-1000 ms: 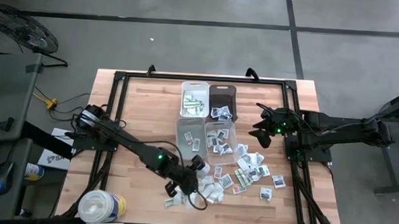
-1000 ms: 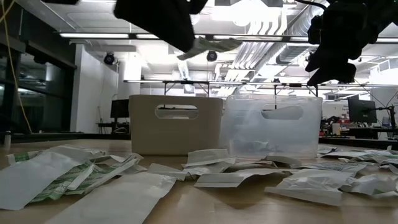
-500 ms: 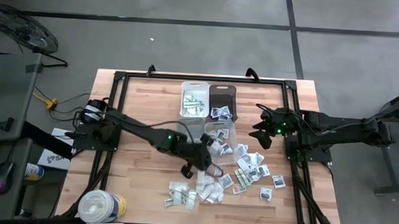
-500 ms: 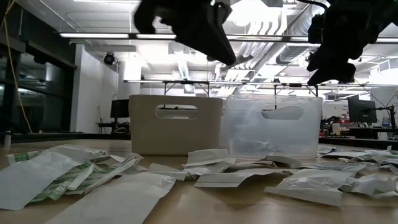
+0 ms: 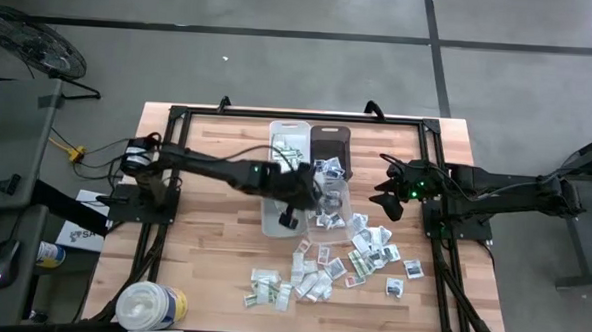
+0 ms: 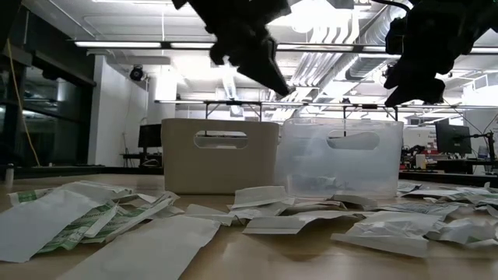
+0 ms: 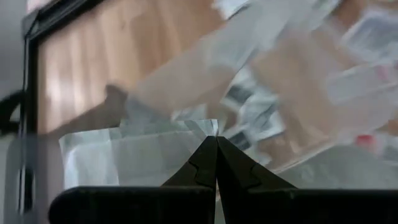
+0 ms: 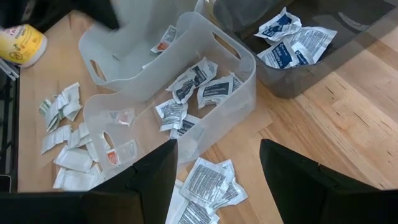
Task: Pick & Place First Aid Supplies
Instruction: Put the green bandage pack into the white bin
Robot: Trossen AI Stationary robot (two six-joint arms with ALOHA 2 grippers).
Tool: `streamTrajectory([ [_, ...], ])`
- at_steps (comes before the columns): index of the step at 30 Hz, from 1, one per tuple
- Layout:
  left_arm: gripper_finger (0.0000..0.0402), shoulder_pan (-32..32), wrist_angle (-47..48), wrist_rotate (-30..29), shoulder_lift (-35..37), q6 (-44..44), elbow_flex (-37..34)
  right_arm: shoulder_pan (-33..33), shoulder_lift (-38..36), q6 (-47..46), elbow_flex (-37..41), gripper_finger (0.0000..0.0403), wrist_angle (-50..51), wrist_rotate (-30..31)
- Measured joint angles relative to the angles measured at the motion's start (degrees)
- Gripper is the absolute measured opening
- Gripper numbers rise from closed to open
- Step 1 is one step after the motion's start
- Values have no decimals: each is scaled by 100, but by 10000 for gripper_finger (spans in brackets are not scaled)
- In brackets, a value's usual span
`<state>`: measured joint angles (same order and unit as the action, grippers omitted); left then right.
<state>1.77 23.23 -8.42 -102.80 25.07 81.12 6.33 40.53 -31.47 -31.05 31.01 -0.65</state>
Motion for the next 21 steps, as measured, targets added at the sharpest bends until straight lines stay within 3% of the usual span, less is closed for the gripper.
streamTrajectory([
  [21, 0, -2042, 1159, 527, 13, -545, -7, 0, 0, 44, 0, 222, 1, -4],
])
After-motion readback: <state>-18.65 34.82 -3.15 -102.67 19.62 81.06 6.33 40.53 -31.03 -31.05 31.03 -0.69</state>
